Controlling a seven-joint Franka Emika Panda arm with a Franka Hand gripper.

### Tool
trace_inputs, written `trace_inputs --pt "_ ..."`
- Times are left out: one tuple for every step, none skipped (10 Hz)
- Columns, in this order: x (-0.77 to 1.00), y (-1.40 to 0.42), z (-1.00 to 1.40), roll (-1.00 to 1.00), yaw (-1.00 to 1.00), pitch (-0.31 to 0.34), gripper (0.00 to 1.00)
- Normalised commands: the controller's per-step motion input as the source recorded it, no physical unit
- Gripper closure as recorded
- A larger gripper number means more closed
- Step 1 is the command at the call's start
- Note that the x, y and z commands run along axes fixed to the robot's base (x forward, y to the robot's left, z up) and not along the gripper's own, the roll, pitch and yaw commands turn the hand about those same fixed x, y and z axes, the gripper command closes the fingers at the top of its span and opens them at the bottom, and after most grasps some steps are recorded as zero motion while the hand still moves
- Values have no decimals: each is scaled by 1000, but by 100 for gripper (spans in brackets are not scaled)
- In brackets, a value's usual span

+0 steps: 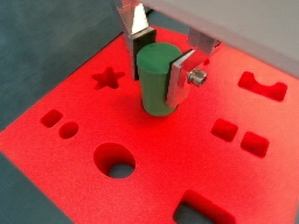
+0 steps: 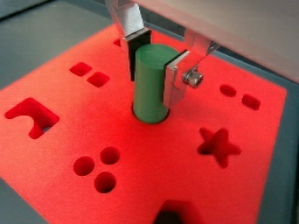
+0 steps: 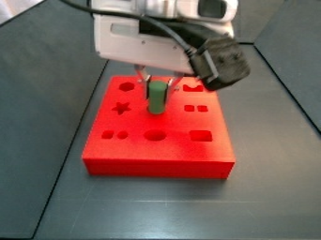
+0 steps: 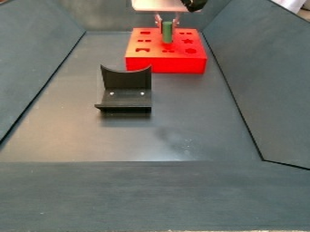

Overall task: Pick up the round object. Move up. Move to above the board. Insert the round object.
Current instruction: Pick up the round object.

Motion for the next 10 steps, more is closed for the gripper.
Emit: trace_inputs --pt "-237 -137 -346 -369 -186 74 100" --pt "-171 -106 -406 -347 -123 70 100" --pt "-57 0 -583 -276 -74 20 100" --pt "0 0 0 -17 74 -31 100" --pt "0 0 0 1 0 0 100" --pt "0 0 0 0 0 0 100" --pt "0 0 0 0 0 0 100" --pt "0 0 0 0 0 0 100" --pt "0 0 0 0 0 0 100" --pt "0 0 0 0 0 0 100"
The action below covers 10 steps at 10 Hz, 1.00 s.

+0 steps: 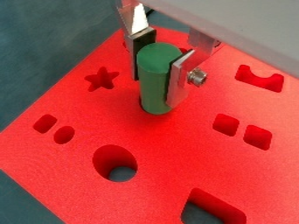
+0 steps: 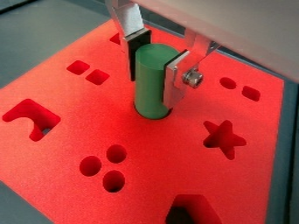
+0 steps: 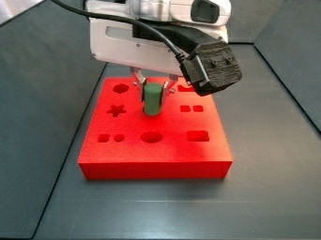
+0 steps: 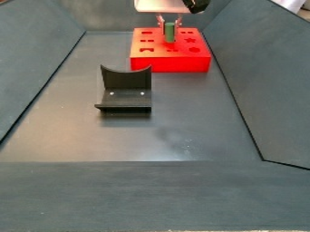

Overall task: Pick up the round object. Move up. Move to above the board. Insert the round object.
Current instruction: Pick up the round object, then move up.

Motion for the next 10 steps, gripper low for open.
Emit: trace_inputs --pt "0 0 0 0 0 0 100" --pt "0 0 0 0 0 0 100" --pt "0 0 0 0 0 0 100" --pt "0 0 0 0 0 0 100" --pt "0 0 0 0 0 0 100" --pt "0 0 0 0 0 0 100" --pt "0 0 833 0 0 0 100" --pt "-32 -36 794 -13 24 24 100" --pt "-45 -36 727 -18 28 39 100" --pt "-39 -16 526 -38 34 53 100"
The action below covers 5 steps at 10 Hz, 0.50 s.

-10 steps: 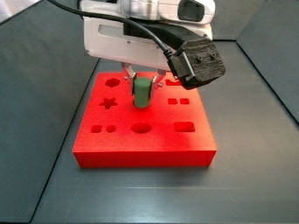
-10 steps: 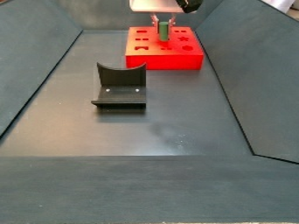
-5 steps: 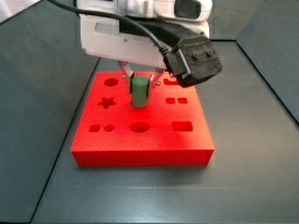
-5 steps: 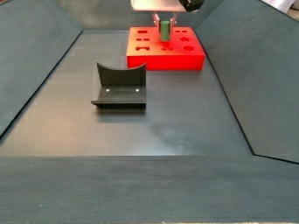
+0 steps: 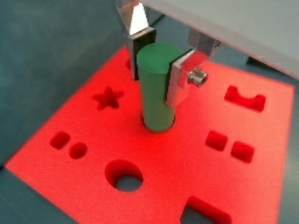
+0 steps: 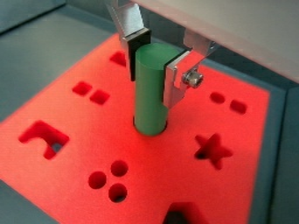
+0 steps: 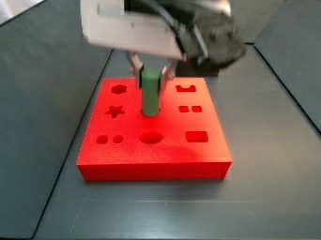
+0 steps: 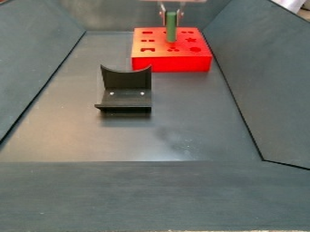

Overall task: Pick up the round object. Move up. Move to above the board. Insert the round object.
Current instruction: Move up, then move to above the board.

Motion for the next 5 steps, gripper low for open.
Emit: trace_inputs --pt "-28 -5 307 -56 30 57 100" --pt "100 213 1000 176 318 238 100" --pt "108 217 1000 165 293 235 100" --pt "107 200 1000 133 218 222 100" --pt "104 189 1000 99 151 188 100"
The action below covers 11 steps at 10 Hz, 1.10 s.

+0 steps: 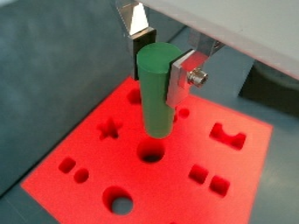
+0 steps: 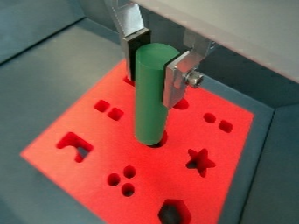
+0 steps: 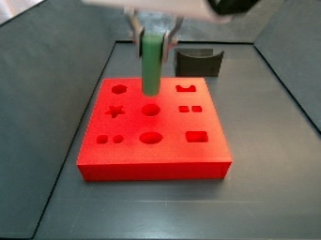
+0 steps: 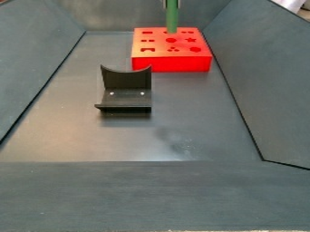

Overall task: Pick up the round object. Move up. Move to above the board. Insert the round object.
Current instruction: Move to above the board.

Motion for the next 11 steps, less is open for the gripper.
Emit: trace_inputs --pt "98 182 1000 56 91 140 100" --pt "91 165 1000 19 56 106 100" --pt "88 159 1000 4 44 97 100" --pt "85 149 1000 -15 26 96 100" --pt "80 137 1000 -38 7 98 100" --pt "76 126 1000 -52 -2 105 100" --pt "71 114 1000 -64 -9 108 100" --pt "64 104 1000 -79 -17 108 100" --pt "58 95 1000 -87 -19 107 100" --pt "49 80 937 -88 -19 104 100" --pt "37 54 777 -79 -18 101 100"
